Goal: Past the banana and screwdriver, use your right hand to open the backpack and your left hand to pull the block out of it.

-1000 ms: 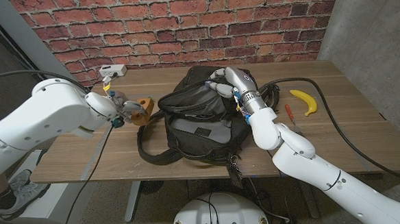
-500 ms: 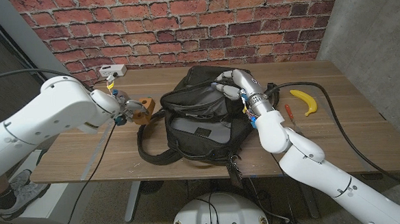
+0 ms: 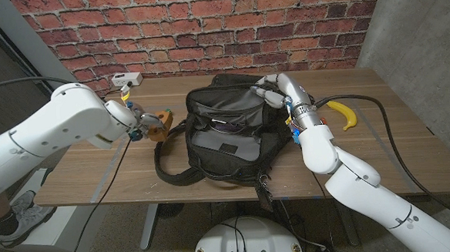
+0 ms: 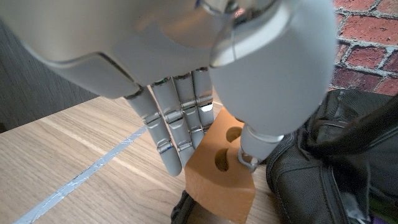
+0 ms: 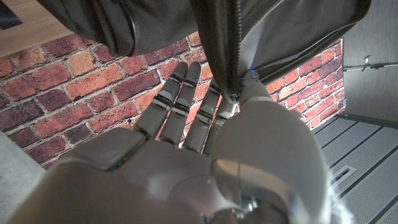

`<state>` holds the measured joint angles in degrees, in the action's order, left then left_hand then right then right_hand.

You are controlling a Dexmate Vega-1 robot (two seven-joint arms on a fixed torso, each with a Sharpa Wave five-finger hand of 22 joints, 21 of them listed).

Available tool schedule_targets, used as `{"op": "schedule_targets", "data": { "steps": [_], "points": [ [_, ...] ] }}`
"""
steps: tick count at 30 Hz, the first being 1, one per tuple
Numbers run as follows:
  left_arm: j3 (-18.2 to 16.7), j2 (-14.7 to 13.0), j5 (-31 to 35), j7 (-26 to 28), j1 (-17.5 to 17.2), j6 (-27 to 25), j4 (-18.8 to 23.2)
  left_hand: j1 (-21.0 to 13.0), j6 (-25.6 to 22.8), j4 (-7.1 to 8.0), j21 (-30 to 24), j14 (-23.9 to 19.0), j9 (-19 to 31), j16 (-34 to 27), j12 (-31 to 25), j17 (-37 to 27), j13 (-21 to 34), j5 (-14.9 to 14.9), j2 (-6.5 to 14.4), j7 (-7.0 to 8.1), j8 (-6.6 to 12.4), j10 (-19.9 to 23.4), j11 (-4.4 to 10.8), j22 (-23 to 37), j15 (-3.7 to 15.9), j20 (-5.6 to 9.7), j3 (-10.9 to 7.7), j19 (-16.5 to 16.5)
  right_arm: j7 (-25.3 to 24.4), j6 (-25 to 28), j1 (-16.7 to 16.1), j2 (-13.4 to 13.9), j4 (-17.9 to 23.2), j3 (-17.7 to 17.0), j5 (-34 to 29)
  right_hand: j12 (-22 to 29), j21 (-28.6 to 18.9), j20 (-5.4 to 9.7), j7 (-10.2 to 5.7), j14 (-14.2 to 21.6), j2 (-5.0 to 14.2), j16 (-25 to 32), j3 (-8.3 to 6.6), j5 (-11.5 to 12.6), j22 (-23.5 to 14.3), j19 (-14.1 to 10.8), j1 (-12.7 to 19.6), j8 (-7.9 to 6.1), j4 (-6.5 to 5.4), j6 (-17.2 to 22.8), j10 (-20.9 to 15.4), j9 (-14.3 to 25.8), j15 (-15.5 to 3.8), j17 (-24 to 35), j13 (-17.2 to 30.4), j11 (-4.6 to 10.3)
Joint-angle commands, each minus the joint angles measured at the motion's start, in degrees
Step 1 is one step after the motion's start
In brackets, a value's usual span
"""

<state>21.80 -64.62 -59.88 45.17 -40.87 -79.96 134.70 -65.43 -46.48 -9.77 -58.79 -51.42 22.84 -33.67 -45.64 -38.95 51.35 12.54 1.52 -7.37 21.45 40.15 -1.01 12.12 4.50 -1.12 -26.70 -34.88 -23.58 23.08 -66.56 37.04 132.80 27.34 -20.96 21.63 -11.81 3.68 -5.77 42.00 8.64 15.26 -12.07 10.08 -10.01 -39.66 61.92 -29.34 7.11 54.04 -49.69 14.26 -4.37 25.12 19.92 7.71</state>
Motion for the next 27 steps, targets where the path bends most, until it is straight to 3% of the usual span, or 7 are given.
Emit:
{"op": "schedule_targets", "data": {
  "steps": [1, 15, 22, 27],
  "points": [
    [2.08, -2.24, -8.70, 6.93, 2.23, -0.03, -2.01, -3.62, -0.94, 0.37, -0.60, -1.24, 11.03, 0.13, 0.03, -0.15, 0.24, 0.58, 4.16, -0.51, 1.26, 2.80, 2.54, 0.01, 1.32, -0.10, -0.64, 0.35, -2.33, 1.84, -2.47, 0.82, 2.68, -2.71, 1.76, -0.18, -0.19, 4.63, -0.31, -0.04, 0.47, 0.01, 0.15, 0.33, -0.16, 0.41, 0.20, -0.49, 0.17, 0.03, 0.10, 0.29, -8.47, 0.26, 0.02, -0.13],
    [4.34, -4.57, -15.56, 12.38, 4.15, -0.03, -3.67, -3.59, -1.14, 0.41, -1.25, -1.26, 10.81, 0.42, 0.34, -0.29, 0.36, 0.57, 4.16, -0.35, 1.30, 2.76, 2.64, -0.18, 1.32, -0.05, -0.54, 0.66, -4.62, 2.78, -5.27, 0.50, 4.81, -4.00, 3.87, -0.27, -0.19, 4.58, -0.26, -0.05, 0.48, 0.01, 0.15, 0.32, -0.17, 0.43, 0.20, -0.48, 0.28, -0.03, 0.22, 0.33, -8.50, 0.42, 0.07, -0.12],
    [2.97, -4.76, -15.38, 13.19, 2.00, -0.03, -4.77, -3.57, -1.15, 0.42, -1.54, -1.33, 10.71, 0.60, 0.46, -0.21, 0.42, 0.57, 4.14, -0.23, 1.29, 2.83, 2.76, -0.28, 1.34, 0.02, -0.47, 0.80, -5.87, 3.00, -5.98, 0.11, 5.06, -3.60, 3.97, -0.31, -0.19, 4.57, -0.14, -0.12, 0.47, -0.04, 0.14, 0.32, -0.17, 0.44, 0.18, -0.48, 0.32, -0.04, 0.26, 0.33, -8.47, 0.45, 0.08, -0.20],
    [2.67, -4.32, -12.75, 10.98, 0.72, -0.03, -5.51, -3.55, -1.22, 0.44, -1.65, -0.92, 10.62, 0.81, 0.64, -0.30, 0.50, 0.55, 4.18, -0.28, 1.30, 2.57, 2.79, -0.35, 1.39, 0.11, -0.39, 1.25, -7.84, 2.17, -7.92, -0.88, 5.04, -3.52, 4.69, -0.31, -0.19, 4.57, -0.17, -0.14, 0.47, -0.04, 0.12, 0.31, -0.17, 0.44, 0.23, -0.45, 0.39, -0.08, 0.26, 0.31, -8.50, 0.51, 0.13, -0.13]
  ]
}}
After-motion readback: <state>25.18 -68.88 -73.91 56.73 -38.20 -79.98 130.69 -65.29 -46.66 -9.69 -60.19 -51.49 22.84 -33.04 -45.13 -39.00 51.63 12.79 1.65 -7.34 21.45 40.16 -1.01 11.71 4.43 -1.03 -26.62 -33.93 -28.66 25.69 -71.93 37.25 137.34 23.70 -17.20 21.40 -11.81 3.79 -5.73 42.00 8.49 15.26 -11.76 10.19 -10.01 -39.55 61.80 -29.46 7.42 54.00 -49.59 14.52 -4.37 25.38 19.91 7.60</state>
